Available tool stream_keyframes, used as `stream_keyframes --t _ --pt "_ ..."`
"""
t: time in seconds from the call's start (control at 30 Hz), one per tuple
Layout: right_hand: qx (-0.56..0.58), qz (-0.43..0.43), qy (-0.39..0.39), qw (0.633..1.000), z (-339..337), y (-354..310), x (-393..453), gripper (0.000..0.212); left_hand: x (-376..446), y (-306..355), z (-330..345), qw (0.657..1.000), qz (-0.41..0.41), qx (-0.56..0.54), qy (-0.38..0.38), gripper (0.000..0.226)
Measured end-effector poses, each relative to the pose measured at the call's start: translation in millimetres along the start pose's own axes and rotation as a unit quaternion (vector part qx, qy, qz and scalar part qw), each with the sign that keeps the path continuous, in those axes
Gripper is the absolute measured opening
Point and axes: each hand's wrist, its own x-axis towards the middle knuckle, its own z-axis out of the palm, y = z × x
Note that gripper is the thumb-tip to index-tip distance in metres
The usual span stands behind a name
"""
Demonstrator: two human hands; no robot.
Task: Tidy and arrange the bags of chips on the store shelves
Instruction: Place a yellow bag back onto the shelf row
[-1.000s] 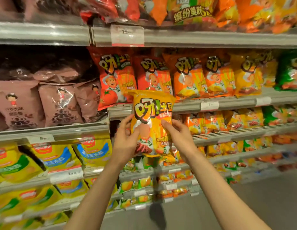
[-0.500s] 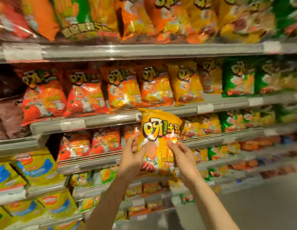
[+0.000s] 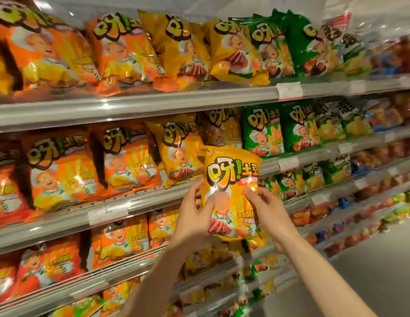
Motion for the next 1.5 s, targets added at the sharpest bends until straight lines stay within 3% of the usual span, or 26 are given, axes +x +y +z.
stream_keyframes --t 0.1,0.17,0.27,0.37,0.47,0.67,0.83,0.97,1.07,1.17,1.3,1.43,1.5 --pt "-0.039 -0.021 0.0 0.999 -24.1 -15.3 39.5 0.051 37.8 8.6 26.2 1.0 0.004 -0.009 -0.006 0.051" --pt "-0.056 -0.035 -0.01 0.998 -36.7 -23.5 66.9 0.057 62.3 12.5 39.8 1.0 0.004 -0.019 -0.008 0.054" --pt "-0.068 -0.056 -0.037 0.995 -49.0 -30.7 105.4 0.082 90.6 18.3 56.2 1.0 0.012 -0.023 0.016 0.053" --pt "-0.046 -0.064 -0.063 0.995 -57.6 -36.1 133.1 0.072 105.4 27.9 65.5 0.999 0.028 -0.005 0.032 0.053" --pt "-0.046 -0.07 -0.075 0.994 -63.4 -41.3 157.7 0.085 121.2 32.3 70.5 0.998 0.041 0.02 0.051 0.051" --pt "-0.051 -0.111 -0.154 0.98 -75.9 -47.5 194.6 0.06 138.9 31.8 86.7 0.992 0.039 0.055 0.107 0.057" --pt "-0.045 -0.114 -0.204 0.971 -84.9 -44.8 223.1 0.096 141.5 38.4 109.4 0.985 0.013 0.07 0.154 0.055" --pt "-0.046 -0.116 -0.261 0.957 -92.1 -43.5 239.3 0.061 141.2 46.4 123.1 0.978 0.001 0.082 0.193 0.056" --pt "-0.055 -0.125 -0.254 0.958 -89.9 -43.7 243.8 0.061 141.9 48.0 129.0 0.973 -0.001 0.091 0.21 0.059" --pt "-0.051 -0.143 -0.268 0.951 -83.4 -47.6 246.7 0.044 142.0 51.6 130.4 0.97 0.006 0.094 0.224 0.061" --pt "-0.114 -0.167 -0.241 0.949 -67.6 -64.1 245.3 0.063 150.0 52.2 119.0 0.968 0.025 0.11 0.223 0.076" --pt "-0.164 -0.193 -0.211 0.944 -54.3 -67.7 239.8 0.044 160.5 48.6 111.7 0.964 0.039 0.13 0.23 0.081" --pt "-0.199 -0.225 -0.182 0.936 -54.6 -61.7 236.5 0.052 164.5 46.4 109.7 0.962 0.048 0.129 0.235 0.078"
